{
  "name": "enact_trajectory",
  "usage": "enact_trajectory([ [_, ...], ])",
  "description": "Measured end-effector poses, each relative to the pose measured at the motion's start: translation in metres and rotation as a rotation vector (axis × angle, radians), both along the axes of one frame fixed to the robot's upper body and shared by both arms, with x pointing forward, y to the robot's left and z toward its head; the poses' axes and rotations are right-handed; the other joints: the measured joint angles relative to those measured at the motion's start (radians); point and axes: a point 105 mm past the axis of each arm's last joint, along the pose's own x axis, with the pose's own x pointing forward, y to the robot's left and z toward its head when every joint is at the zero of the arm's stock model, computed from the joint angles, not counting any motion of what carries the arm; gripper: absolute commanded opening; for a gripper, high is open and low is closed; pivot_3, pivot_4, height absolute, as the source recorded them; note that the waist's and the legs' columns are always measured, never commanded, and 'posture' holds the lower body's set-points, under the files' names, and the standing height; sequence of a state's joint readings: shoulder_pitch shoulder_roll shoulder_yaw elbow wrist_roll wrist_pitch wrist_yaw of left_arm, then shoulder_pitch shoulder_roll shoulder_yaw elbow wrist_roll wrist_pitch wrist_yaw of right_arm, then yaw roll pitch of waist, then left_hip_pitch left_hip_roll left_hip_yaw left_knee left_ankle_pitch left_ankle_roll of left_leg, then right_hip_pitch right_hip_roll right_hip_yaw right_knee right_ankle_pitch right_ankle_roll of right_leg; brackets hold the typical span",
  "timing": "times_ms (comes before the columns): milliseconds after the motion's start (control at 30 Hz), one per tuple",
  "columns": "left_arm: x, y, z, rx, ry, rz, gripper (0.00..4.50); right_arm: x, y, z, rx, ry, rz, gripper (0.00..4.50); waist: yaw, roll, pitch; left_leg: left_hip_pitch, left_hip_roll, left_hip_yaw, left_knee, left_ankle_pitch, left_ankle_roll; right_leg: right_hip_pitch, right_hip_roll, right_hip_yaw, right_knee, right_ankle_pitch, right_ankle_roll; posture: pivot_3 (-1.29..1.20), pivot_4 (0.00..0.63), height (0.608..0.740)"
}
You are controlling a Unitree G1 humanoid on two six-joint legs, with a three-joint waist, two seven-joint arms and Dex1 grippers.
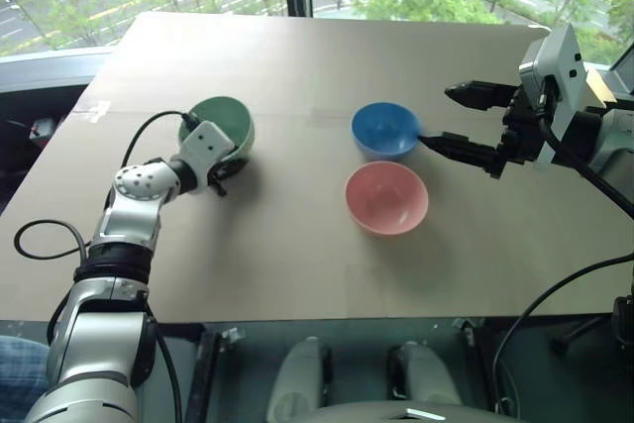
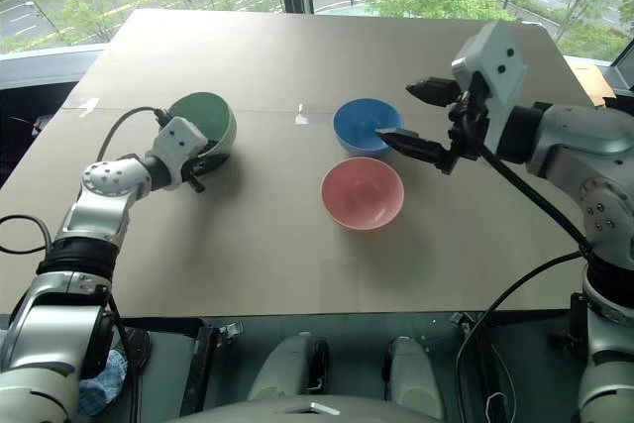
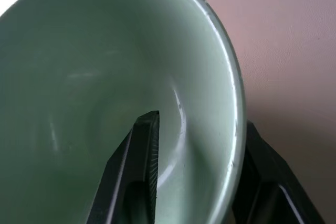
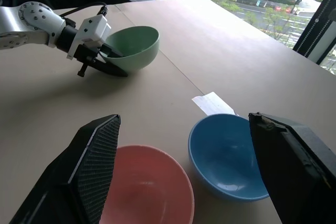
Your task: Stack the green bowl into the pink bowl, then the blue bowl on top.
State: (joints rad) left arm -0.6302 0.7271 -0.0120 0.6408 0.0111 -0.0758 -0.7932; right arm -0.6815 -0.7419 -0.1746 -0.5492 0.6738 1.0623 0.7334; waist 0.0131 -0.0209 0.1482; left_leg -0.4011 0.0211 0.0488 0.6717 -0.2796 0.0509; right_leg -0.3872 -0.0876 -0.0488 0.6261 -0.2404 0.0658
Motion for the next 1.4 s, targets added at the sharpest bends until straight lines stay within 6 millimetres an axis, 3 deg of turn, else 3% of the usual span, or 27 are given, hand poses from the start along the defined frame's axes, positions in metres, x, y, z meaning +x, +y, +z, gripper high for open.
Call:
enact_trajectory([
  [33,0.003,-0.001,0.009,0.006,-0.032,-0.009,0.1,0.0,-0.001,0.0,0.0,-0.001,-0.006,4.12,0.003,0.0,0.0,0.0,0.0,0.0,0.0,0.0,0.0,0.0,0.0,0.0,0.0,0.0,0.0,0.0,0.15,0.74],
  [100,0.004,-0.001,0.015,0.026,-0.045,-0.029,0.1,0.0,0.0,0.0,0.003,-0.001,-0.008,4.12,0.003,0.0,0.0,0.0,0.0,0.0,0.0,0.0,0.0,0.0,-0.001,0.0,0.0,0.0,0.0,0.0,0.15,0.74],
  [167,0.003,0.0,0.007,0.049,-0.02,-0.042,0.1,0.001,-0.001,0.001,0.003,-0.002,-0.015,4.12,0.0,0.0,0.0,0.0,0.0,0.001,0.0,0.0,0.0,0.0,0.0,0.0,0.0,0.0,0.0,0.0,0.15,0.74],
  [367,0.017,-0.01,0.022,0.094,-0.017,-0.115,0.1,0.001,-0.002,0.0,0.002,0.002,-0.027,4.12,0.004,-0.001,0.0,-0.002,-0.003,-0.001,0.001,0.0,0.0,0.0,0.0,-0.001,0.0,0.0,0.0,0.0,0.15,0.74],
  [500,0.025,-0.054,0.06,0.098,-0.09,-0.301,0.1,0.001,-0.001,-0.001,0.003,0.008,-0.02,4.12,0.003,-0.001,0.0,-0.015,-0.004,-0.001,0.008,-0.001,0.001,-0.009,0.0,-0.005,0.001,0.0,0.001,0.0,0.15,0.74],
  [567,0.021,-0.077,0.069,0.134,-0.099,-0.413,0.1,0.001,-0.001,-0.001,0.002,0.008,-0.023,4.12,0.001,-0.001,0.0,-0.016,-0.004,-0.001,0.009,-0.001,0.002,-0.009,0.0,-0.006,0.001,0.0,0.001,0.0,0.15,0.74],
  [667,0.007,-0.116,0.081,0.206,-0.118,-0.618,0.1,0.002,-0.001,-0.001,0.003,0.005,-0.028,4.12,-0.001,-0.001,0.0,-0.016,-0.004,0.0,0.008,-0.001,0.002,-0.009,0.0,-0.006,0.0,0.0,0.001,0.0,0.15,0.74],
  [733,-0.013,-0.141,0.088,0.251,-0.123,-0.785,0.1,0.002,-0.001,-0.001,0.002,0.002,-0.031,4.12,-0.003,-0.001,0.0,-0.015,-0.003,0.0,0.009,-0.001,0.002,-0.009,0.0,-0.006,0.001,0.0,0.001,0.0,0.15,0.74],
  [800,-0.029,-0.156,0.093,0.29,-0.143,-0.903,0.1,0.002,0.0,-0.001,0.002,0.001,-0.029,4.12,-0.005,-0.001,0.0,-0.015,-0.003,-0.001,0.009,-0.001,0.002,-0.009,0.0,-0.005,0.001,0.0,0.001,0.0,0.15,0.74],
  [933,-0.067,-0.18,0.084,0.366,-0.147,-1.14,0.1,0.002,0.001,-0.001,-0.001,-0.005,-0.025,4.12,-0.004,0.0,0.0,-0.014,-0.002,-0.003,0.012,-0.001,0.002,-0.009,0.0,-0.004,0.002,0.0,0.001,0.0,0.15,0.74],
  [1100,-0.091,-0.187,0.073,0.423,-0.152,-1.272,0.1,0.003,0.003,-0.003,-0.008,-0.001,-0.025,4.12,0.001,0.0,0.0,-0.014,-0.002,-0.003,0.013,-0.001,0.003,-0.009,0.0,-0.003,0.002,0.001,0.001,0.0,0.15,0.74],
  [1367,-0.094,-0.197,0.055,0.447,-0.253,-1.358,0.1,0.003,0.004,-0.003,-0.008,-0.007,-0.026,4.12,0.001,0.0,0.0,-0.015,-0.003,-0.003,0.013,-0.002,0.004,-0.008,0.0,-0.003,0.002,0.001,0.002,0.0,0.15,0.74],
  [1400,-0.094,-0.198,0.054,0.442,-0.262,-1.365,0.5,0.003,0.004,-0.003,-0.008,-0.008,-0.025,4.12,0.001,0.0,0.0,-0.015,-0.003,-0.003,0.013,-0.002,0.004,-0.008,0.0,-0.003,0.002,0.001,0.002,0.0,0.15,0.74],
])
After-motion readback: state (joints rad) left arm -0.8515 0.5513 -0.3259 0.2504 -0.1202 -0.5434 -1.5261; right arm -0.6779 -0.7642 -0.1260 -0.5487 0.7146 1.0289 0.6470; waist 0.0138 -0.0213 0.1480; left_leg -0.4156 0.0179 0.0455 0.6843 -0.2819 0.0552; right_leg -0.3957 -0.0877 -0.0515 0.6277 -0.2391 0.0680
